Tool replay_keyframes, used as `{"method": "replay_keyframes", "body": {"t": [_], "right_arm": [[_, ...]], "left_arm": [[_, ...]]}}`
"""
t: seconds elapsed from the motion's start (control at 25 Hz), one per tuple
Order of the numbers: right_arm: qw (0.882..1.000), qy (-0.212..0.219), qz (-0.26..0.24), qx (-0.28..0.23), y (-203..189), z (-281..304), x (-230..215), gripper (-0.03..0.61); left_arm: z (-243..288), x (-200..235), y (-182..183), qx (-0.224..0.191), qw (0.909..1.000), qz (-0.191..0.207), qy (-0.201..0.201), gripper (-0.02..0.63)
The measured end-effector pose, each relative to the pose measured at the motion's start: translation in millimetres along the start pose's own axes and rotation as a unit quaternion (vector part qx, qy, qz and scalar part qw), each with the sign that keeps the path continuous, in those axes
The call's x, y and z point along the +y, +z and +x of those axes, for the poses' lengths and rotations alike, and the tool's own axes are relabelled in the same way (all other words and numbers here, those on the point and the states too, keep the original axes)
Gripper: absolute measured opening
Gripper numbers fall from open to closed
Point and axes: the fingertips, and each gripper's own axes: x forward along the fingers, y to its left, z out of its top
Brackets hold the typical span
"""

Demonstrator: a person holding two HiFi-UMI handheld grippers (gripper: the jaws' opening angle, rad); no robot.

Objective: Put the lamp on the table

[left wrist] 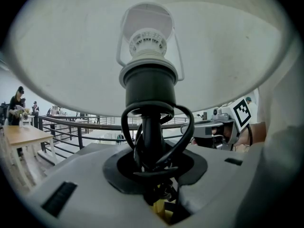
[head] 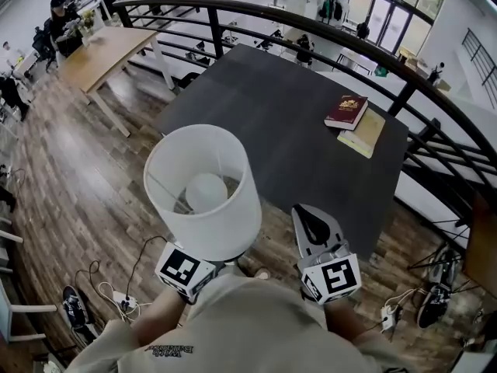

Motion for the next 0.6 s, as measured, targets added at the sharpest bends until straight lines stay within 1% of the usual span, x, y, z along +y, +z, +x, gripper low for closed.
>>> {"method": "replay_keyframes", "body": {"t": [0.16,0.4,0.6], "right_arm": [[1.000,0.015,-0.022,-0.008,4.4,-2.4,-3.8,0.002],[0.999,0.029,-0.028,-0.011,-0.9,1.4,-3.7,0.001],[0.999,0.038,-0.029,-0.010,-9.5,14.3,-3.6,0.000]], "left_arm": [[5.2,-9.0,2.7,-0.004,0.9999,-0.002,0.011,0.132],[7.8,-11.2,1.8,-0.015,0.9998,0.005,0.015,0.132],[11.8,1.6,-11.7,0.003,0.9997,-0.001,0.024,0.132]]}}
